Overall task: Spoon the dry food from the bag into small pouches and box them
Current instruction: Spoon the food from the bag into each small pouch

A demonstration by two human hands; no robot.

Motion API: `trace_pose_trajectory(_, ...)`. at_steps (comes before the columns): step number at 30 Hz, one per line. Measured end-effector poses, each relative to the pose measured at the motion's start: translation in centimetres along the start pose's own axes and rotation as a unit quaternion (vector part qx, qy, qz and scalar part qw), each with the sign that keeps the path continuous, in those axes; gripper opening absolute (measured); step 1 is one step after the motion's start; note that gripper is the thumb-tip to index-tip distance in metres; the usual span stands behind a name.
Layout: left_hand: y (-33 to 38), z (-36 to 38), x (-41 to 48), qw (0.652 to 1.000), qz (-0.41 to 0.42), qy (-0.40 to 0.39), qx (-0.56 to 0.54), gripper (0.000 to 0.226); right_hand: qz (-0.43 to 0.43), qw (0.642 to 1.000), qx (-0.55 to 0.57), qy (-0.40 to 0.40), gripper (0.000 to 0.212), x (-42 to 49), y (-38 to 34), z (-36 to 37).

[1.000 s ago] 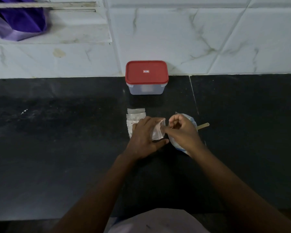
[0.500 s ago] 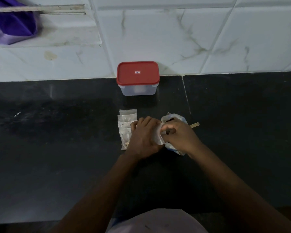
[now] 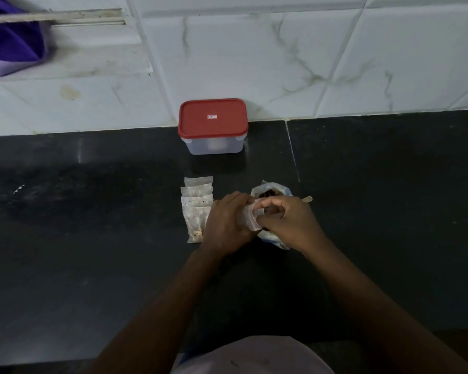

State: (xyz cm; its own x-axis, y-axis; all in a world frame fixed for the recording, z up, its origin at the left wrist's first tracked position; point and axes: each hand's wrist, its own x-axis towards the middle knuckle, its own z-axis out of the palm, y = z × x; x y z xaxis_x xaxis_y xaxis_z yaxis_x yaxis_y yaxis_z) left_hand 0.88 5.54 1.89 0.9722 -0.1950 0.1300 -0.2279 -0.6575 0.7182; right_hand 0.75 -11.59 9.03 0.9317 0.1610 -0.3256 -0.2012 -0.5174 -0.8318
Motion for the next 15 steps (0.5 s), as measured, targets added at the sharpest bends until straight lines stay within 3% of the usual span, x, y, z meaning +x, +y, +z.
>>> trace_pose_trajectory(4, -0.1, 0.2, 0.0, 0.999, 0.001, 0.013, -0.029, 0.048, -0.029, 0.992, -0.118, 0.030, 0.033, 0.1, 0.2, -0.1)
trace_pose_trajectory(7, -0.2, 0.3, 0.0, 0.999, 0.007, 0.018, -0.049, 0.050, -0.082, 0.980, -0.172, 0.057, 0.030, 0.3, 0.5, -0.1)
trace_pose_trajectory(11, 0.1, 0.3, -0.3, 0.996, -0.008, 0.038, -0.079, 0.045, -0.085, 0.983, -0.112, 0.118, 0.015, 0.2, 1.3, -0.5)
trace_pose_trajectory(15, 0.2, 0.5, -0.6, 0.984, -0.090, 0.046, -0.150, 0.049, -0.046, 0.969, -0.062, 0.235, 0.030, 0.6, 2.9, -2.3)
